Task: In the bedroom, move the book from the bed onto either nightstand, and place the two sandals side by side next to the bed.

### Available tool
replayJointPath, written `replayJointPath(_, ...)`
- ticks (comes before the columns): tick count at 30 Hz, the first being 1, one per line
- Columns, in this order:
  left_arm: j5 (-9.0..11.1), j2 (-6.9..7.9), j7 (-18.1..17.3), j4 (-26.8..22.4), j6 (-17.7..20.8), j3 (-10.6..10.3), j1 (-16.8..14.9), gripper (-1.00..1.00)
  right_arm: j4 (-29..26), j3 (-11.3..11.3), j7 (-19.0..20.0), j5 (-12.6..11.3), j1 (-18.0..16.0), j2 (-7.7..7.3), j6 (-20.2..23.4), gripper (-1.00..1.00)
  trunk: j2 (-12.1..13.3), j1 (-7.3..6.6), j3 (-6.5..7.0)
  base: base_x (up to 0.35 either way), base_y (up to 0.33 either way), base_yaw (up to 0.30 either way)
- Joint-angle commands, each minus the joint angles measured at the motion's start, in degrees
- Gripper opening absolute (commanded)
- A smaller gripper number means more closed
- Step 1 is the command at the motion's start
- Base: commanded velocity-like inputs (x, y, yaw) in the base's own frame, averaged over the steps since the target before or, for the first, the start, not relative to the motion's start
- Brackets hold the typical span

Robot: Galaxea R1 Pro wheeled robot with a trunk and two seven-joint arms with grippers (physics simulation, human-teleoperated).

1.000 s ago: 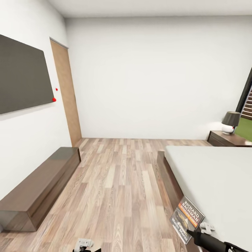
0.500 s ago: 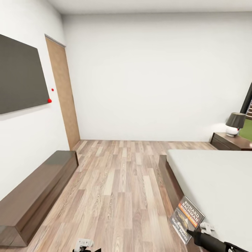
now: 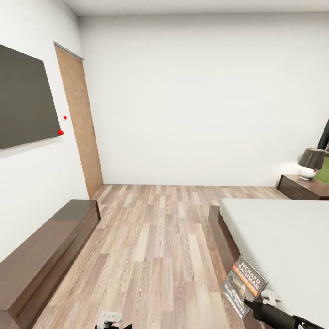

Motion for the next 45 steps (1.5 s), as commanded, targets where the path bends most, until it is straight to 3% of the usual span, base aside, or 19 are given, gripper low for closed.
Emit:
replayJointPath(1,0.48,0.05,-0.04,0.06,-0.27,-0.48,-0.06,1.0,0.0,0.33,0.15,-0.6,-0.04,-0.03,0.26,-1.0,-0.06,0.01,-0.09,0.015,0.0,0.0)
replayJointPath(25,0.48,0.05,-0.03,0.11,-0.27,-0.51,-0.03,1.0,0.0,0.32,0.25,-0.6,-0.06,-0.09,0.26,-1.0,-0.06,0.01,-1.78,0.001,0.0,-0.003)
replayJointPath(38,0.48,0.05,-0.04,0.15,-0.27,-0.49,-0.03,1.0,0.0,0.34,0.17,-0.6,-0.07,-0.04,0.26,-1.0,-0.06,0.01,-2.72,0.0,0.0,-0.122)
replayJointPath(45,0.48,0.05,-0.04,0.08,-0.27,-0.48,-0.07,1.0,0.0,0.32,0.16,-0.6,-0.06,-0.06,0.26,-1.0,-0.06,0.01,-2.76,0.21,0.0,-0.011)
